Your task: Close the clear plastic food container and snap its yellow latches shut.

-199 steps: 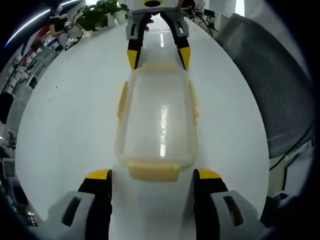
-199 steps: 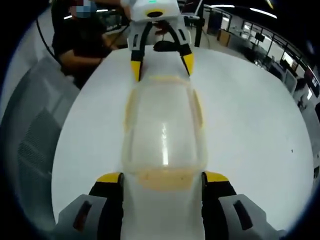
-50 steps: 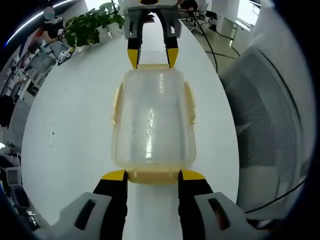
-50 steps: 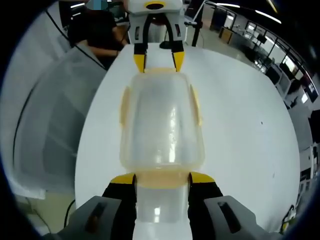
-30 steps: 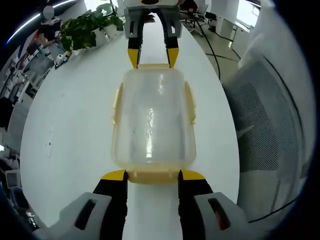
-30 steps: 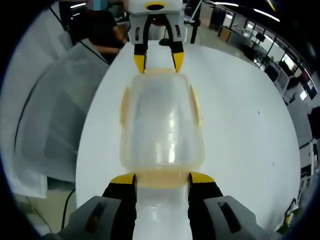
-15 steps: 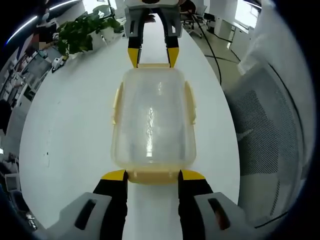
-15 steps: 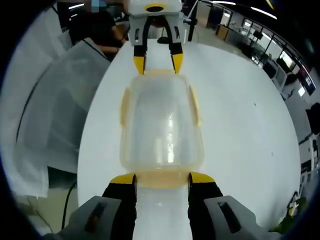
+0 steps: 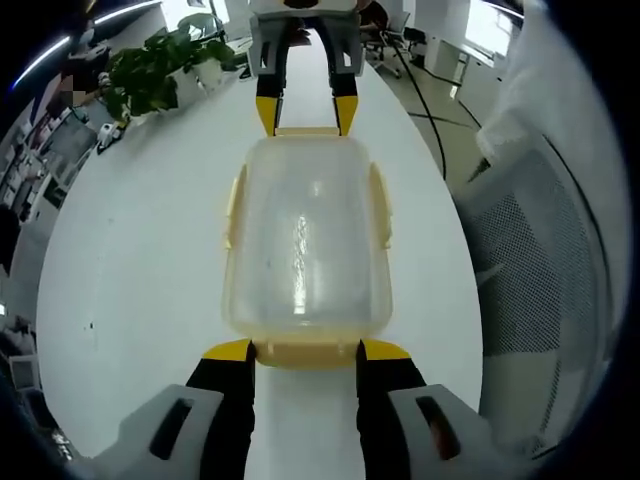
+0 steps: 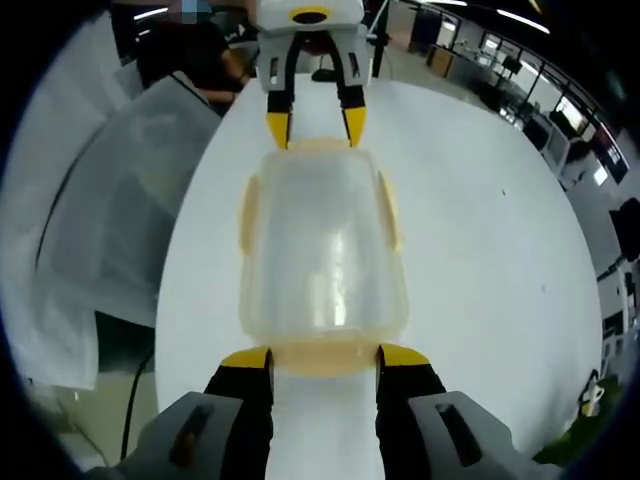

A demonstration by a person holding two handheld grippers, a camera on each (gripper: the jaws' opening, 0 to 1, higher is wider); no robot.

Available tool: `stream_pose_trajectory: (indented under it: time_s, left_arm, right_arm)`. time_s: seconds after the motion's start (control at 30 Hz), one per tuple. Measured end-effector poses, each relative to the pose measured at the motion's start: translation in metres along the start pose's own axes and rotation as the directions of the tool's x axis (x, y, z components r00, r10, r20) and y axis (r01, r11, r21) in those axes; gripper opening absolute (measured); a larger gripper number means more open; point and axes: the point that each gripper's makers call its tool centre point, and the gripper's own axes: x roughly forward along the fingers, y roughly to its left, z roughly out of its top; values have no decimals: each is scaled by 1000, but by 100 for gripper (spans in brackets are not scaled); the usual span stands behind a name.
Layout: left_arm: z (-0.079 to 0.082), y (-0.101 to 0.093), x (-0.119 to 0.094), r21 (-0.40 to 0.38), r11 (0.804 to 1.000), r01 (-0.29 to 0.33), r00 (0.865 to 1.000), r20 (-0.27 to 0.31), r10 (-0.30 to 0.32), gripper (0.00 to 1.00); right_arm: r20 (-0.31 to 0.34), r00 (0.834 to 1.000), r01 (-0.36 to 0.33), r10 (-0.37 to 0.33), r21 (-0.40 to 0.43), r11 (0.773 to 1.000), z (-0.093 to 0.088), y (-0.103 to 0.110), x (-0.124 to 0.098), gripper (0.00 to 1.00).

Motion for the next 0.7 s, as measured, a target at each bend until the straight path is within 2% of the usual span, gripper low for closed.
stream_pose_trajectory:
  time_s: [0.3, 0.7]
  left_arm:
    - [11, 3, 8, 4, 1000, 10, 1000, 8, -10, 38]
    - [12, 2, 14, -4, 1000, 16, 1000, 12, -16, 39]
  right_arm:
    - [-6, 1000, -7, 7, 10, 1000, -14, -3, -2, 38]
    - [-10, 1000, -27, 27, 19, 999, -21, -4, 3, 38]
